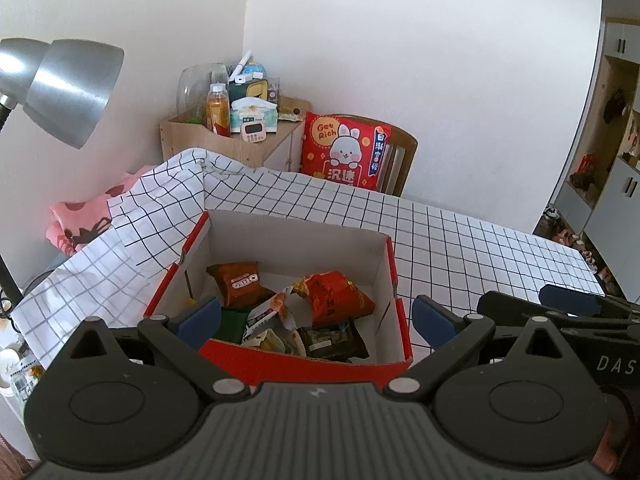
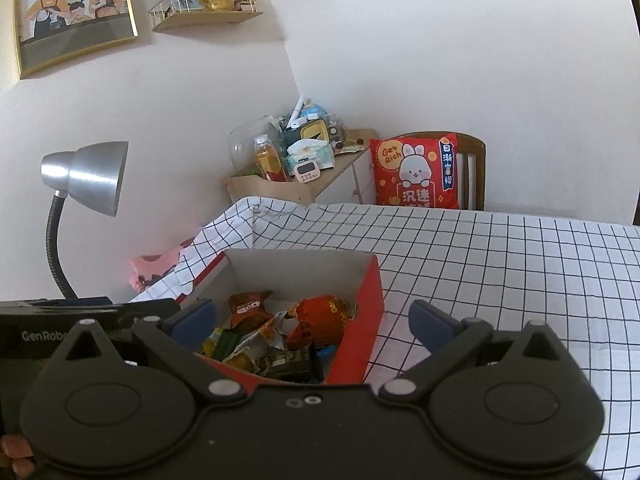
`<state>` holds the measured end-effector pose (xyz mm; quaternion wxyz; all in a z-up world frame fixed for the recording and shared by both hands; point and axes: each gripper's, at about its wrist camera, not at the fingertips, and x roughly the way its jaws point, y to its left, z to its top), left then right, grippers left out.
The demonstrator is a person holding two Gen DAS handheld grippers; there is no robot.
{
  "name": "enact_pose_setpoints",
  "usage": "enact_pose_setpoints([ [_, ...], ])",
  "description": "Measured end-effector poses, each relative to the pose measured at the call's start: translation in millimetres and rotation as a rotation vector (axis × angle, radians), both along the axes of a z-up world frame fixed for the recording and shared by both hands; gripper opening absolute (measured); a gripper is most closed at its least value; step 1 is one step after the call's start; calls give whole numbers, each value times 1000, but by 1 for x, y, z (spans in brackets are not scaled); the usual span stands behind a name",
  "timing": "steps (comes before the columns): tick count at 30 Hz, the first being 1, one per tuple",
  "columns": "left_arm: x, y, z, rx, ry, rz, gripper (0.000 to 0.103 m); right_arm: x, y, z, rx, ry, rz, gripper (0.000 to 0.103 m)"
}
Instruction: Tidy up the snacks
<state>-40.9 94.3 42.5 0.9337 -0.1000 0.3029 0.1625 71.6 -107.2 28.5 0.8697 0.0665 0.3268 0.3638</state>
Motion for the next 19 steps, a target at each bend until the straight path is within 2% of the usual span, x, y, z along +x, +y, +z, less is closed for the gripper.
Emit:
enact_pose_setpoints([
  [19,2,2,-2,-24,24,5,102,3,-3,-2,-8,25,-12,103],
])
